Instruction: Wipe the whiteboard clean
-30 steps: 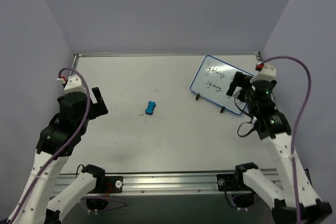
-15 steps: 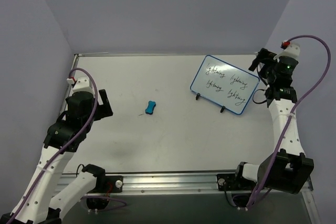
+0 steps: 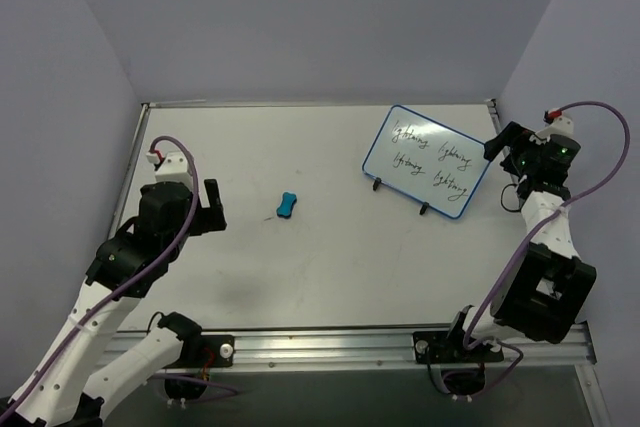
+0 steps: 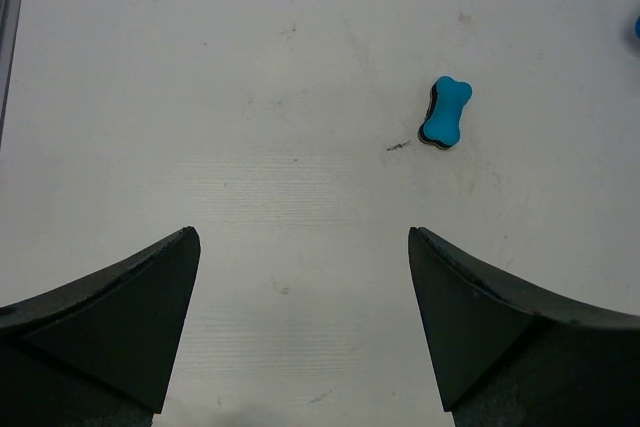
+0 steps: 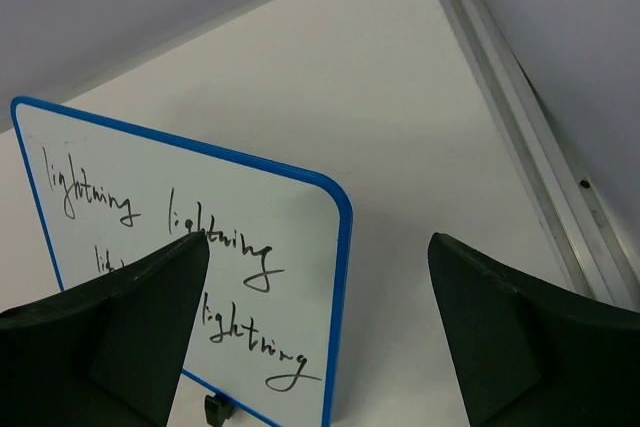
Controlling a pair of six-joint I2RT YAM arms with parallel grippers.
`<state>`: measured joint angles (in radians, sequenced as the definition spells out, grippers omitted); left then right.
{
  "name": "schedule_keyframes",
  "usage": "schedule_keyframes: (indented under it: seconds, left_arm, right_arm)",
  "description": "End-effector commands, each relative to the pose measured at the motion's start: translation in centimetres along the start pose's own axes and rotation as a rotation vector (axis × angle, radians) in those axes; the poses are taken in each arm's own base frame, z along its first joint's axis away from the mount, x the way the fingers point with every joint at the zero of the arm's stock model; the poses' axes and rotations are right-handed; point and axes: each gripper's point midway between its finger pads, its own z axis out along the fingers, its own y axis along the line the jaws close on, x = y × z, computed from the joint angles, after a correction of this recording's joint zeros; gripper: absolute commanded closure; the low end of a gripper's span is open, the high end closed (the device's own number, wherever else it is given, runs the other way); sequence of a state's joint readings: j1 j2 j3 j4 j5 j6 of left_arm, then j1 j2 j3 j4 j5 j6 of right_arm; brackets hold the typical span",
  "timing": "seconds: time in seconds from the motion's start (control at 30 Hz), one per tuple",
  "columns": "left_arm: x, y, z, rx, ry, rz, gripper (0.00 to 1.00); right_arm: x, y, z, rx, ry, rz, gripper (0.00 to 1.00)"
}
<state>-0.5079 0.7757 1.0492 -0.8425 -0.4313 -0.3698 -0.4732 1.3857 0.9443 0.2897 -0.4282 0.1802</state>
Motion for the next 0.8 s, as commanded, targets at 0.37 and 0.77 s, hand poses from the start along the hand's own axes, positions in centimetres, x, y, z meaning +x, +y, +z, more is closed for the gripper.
schedule_keyframes:
  seconds: [0.37, 0.77]
  left_arm:
    - [-0.9, -2.0, -1.2, 0.082, -0.063, 0.039, 0.06]
    - [-0.9, -2.8, -2.2, 0.129, -0.080, 0.054, 0.06]
  right_arm:
    - [2.2, -0.1, 4.0, -0.257, 0.068, -0.039, 0.22]
    - [2.7, 2.8, 3.9, -0.499, 0.082, -0.035, 0.23]
